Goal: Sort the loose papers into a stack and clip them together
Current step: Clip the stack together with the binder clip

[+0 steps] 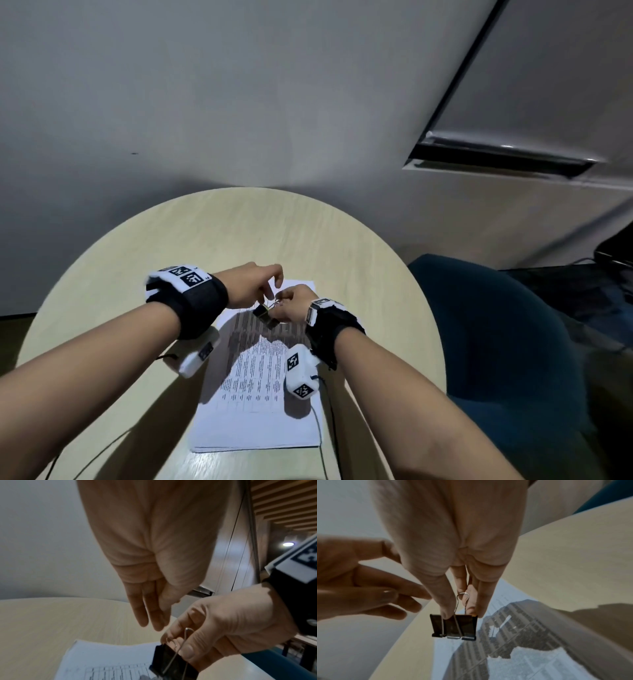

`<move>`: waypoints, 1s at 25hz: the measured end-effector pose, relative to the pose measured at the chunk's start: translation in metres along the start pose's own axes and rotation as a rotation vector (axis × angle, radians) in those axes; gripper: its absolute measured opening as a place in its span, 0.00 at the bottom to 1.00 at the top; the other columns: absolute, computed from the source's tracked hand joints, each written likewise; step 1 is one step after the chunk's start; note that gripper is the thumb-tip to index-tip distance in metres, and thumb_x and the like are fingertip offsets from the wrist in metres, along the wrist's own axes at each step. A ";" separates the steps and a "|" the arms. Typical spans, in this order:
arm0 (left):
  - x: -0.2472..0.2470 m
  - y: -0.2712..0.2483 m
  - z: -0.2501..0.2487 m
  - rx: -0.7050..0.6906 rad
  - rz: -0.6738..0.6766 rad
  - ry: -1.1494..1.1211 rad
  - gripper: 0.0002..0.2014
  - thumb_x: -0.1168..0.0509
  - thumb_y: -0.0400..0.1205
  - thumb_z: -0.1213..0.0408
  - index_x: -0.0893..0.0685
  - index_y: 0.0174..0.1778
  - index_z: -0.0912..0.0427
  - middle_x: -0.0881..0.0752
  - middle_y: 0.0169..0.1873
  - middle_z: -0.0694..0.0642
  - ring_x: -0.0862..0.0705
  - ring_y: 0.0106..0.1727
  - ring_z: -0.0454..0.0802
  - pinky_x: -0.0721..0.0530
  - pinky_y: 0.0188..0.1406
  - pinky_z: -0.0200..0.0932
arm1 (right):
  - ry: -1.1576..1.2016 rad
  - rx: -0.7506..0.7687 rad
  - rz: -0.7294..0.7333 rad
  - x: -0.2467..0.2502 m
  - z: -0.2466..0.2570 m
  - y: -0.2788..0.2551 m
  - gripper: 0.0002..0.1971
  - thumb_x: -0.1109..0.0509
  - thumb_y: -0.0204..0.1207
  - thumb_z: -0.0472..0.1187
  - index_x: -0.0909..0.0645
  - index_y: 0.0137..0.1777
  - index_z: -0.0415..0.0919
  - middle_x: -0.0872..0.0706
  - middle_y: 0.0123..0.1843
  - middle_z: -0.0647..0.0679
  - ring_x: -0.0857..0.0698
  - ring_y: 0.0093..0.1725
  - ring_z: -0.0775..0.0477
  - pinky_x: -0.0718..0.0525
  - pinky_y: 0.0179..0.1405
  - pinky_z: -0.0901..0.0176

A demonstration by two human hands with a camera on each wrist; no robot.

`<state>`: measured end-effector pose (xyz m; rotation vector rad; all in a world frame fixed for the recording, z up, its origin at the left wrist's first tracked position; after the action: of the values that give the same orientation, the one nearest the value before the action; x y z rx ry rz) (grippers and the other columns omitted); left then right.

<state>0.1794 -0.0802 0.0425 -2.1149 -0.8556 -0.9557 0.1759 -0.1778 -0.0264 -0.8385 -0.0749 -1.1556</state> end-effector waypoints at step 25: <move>-0.078 0.102 0.121 0.452 0.258 0.492 0.42 0.21 0.55 0.50 0.28 0.63 0.59 0.26 0.61 0.57 0.28 0.62 0.59 0.20 0.56 0.47 | 0.018 -0.318 0.048 0.021 -0.129 0.045 0.21 0.19 0.61 0.53 0.20 0.49 0.46 0.20 0.38 0.48 0.25 0.31 0.51 0.29 0.30 0.60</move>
<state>0.2630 -0.0682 -0.1127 -1.4715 -0.4752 -0.9753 0.1763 -0.2674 -0.1323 -1.1038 0.1472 -1.1455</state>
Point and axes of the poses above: each hand's wrist, its own y-axis towards the middle knuckle, its own x-axis out of the back of the hand, z = x × y, the point moved 9 cm from there along y, towards the middle knuckle
